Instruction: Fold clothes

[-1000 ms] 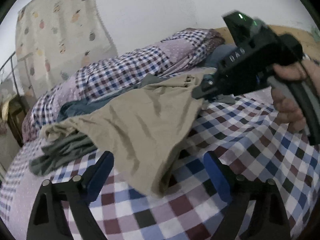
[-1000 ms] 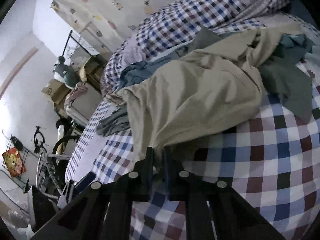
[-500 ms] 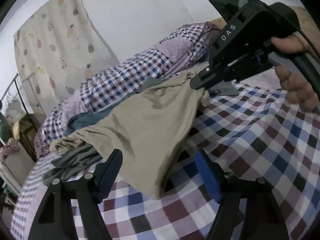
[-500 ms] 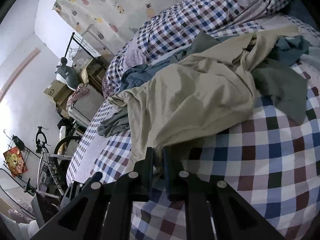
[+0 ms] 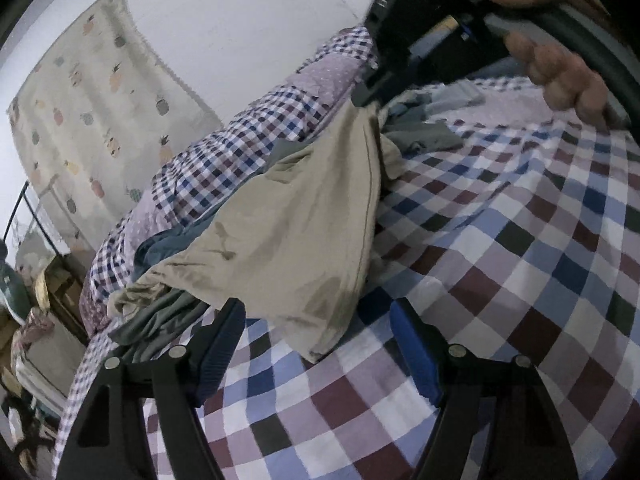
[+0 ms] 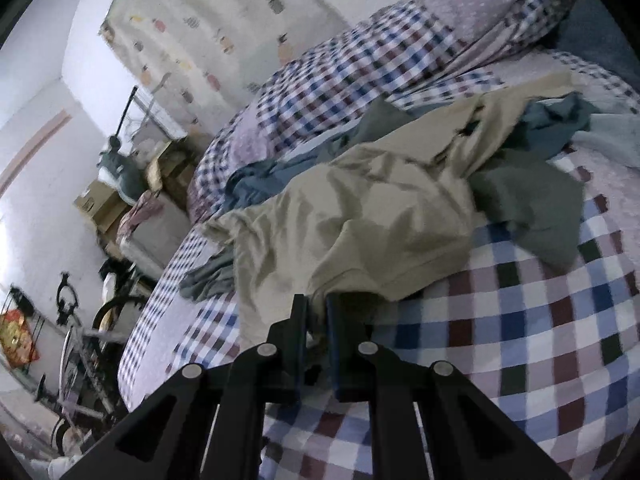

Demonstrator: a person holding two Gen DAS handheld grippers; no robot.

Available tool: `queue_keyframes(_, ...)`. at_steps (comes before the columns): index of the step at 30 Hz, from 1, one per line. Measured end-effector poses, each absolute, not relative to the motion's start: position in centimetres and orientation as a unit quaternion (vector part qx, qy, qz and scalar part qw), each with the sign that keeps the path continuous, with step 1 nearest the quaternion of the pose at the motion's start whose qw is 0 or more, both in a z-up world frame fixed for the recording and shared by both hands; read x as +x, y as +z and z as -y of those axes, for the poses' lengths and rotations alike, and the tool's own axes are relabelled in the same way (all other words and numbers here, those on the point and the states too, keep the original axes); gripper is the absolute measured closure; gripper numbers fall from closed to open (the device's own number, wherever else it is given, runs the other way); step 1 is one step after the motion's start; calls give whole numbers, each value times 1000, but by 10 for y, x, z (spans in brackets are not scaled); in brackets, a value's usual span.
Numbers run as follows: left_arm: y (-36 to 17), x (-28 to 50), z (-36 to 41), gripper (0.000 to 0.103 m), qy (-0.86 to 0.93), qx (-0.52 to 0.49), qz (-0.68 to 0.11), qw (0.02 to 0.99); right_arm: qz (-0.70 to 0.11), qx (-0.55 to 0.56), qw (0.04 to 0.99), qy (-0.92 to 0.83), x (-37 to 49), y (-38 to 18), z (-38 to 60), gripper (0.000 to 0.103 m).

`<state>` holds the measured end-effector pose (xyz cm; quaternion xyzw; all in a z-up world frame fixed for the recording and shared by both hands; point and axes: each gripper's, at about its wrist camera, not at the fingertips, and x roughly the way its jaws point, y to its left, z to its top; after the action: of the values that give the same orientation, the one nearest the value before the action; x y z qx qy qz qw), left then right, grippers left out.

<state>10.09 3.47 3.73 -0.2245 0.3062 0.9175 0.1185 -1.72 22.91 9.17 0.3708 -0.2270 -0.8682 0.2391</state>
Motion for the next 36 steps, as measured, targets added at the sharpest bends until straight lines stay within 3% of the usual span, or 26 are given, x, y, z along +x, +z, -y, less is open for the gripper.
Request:
queue_keyframes(9, 30, 92, -64, 26, 898, -217, -358, 138, 240, 385, 165, -875, -28, 71, -262, 95)
queue_keyframes(13, 28, 80, -69, 48, 893, -223, -369, 127, 244, 391, 160, -873, -27, 62, -269, 95)
queue_keyframes(14, 27, 76, -70, 49, 892, -226, -373, 124, 244, 392, 161, -872, -27, 61, -269, 95)
queue_keyframes(25, 10, 69, -85, 50, 865, -229, -429, 126, 263, 377, 185, -869, -19, 67, -271, 95)
queue_keyframes(36, 5, 67, -89, 50, 866, -209, -448, 77, 268, 316, 248, -876, -1, 112, -257, 95)
